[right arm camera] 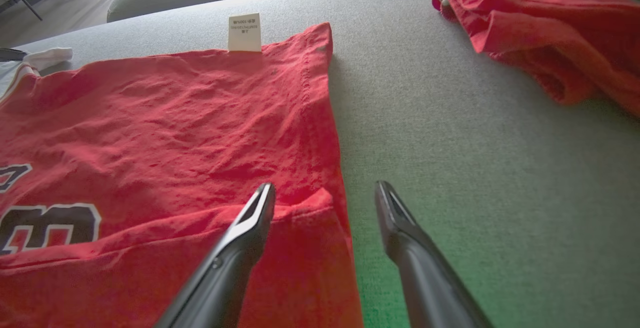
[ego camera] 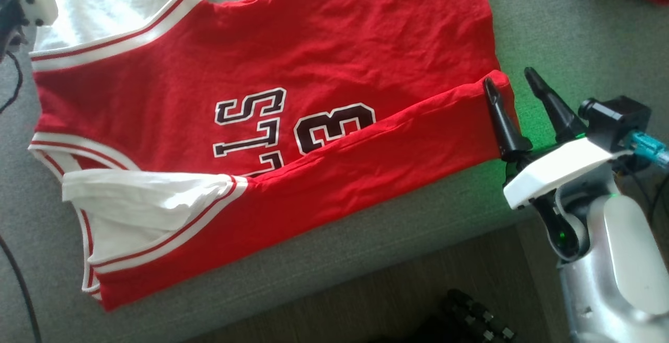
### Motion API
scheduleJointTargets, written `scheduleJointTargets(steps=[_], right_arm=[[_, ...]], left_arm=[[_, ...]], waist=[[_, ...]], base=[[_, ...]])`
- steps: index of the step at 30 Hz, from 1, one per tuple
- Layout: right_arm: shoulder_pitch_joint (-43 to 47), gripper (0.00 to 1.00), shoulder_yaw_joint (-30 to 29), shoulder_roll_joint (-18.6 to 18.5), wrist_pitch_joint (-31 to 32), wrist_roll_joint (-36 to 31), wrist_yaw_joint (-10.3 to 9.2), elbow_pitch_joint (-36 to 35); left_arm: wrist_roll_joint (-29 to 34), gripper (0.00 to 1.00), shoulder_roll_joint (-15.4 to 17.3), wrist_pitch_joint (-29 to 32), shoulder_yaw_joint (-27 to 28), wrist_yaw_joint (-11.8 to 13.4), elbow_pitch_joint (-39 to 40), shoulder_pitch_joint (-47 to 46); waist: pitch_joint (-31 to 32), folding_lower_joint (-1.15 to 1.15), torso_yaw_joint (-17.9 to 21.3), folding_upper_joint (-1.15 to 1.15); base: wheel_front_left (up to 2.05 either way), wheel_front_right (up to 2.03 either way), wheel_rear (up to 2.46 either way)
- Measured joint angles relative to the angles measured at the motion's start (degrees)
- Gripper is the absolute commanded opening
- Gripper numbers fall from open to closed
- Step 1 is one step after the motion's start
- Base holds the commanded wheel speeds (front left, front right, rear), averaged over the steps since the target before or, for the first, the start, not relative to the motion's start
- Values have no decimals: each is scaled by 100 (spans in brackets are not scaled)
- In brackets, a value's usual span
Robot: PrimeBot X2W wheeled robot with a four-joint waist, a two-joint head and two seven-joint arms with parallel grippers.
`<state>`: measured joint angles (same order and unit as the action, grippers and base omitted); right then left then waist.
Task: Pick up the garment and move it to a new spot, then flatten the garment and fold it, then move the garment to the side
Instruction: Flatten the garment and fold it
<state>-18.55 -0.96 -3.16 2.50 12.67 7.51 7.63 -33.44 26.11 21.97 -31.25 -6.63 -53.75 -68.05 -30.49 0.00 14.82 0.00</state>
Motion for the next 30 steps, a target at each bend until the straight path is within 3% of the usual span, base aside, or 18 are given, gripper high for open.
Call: scheduleJointTargets(steps=[7, 8, 10, 14, 22, 26, 30], right_arm=[[-190, 100, -34, 0, -1, -1, 0, 3], [-194, 100, -45, 0, -1, -2, 0, 2], [-194, 100, -56, 0, -1, -2, 0, 5], [-194, 100, -77, 0, 0, -10, 0, 0], [-393, 100, -11, 0, 132, -98, 0, 7], [-1144, 100, 122, -1, 391, -147, 0, 205], [-2090, 100, 209, -2, 719, -147, 0, 877]], left_arm=[[-170, 100, -80, -12, -135, -48, -149, -210], [-210, 96, -99, 0, -154, -48, -149, -210], [-318, 81, -119, 98, -185, -49, -145, -211], [-587, 0, -113, 377, -453, -51, 79, -211], [-804, 0, 100, 205, -808, -87, 343, -188], [-909, 0, 156, 74, -933, -87, 382, -185], [-1015, 0, 169, 11, -1112, -87, 461, -186]], waist=[[-104, 0, -12, 0], [-102, 0, -17, 0], [-91, 0, -27, 0], [-76, 0, -57, 0], [-31, 0, -54, 0], [48, 0, -46, 0], [91, 0, -98, 0]], base=[[0, 0, 0], [0, 0, 0], [0, 0, 0], [0, 0, 0], [0, 0, 0], [0, 0, 0], [0, 0, 0]])
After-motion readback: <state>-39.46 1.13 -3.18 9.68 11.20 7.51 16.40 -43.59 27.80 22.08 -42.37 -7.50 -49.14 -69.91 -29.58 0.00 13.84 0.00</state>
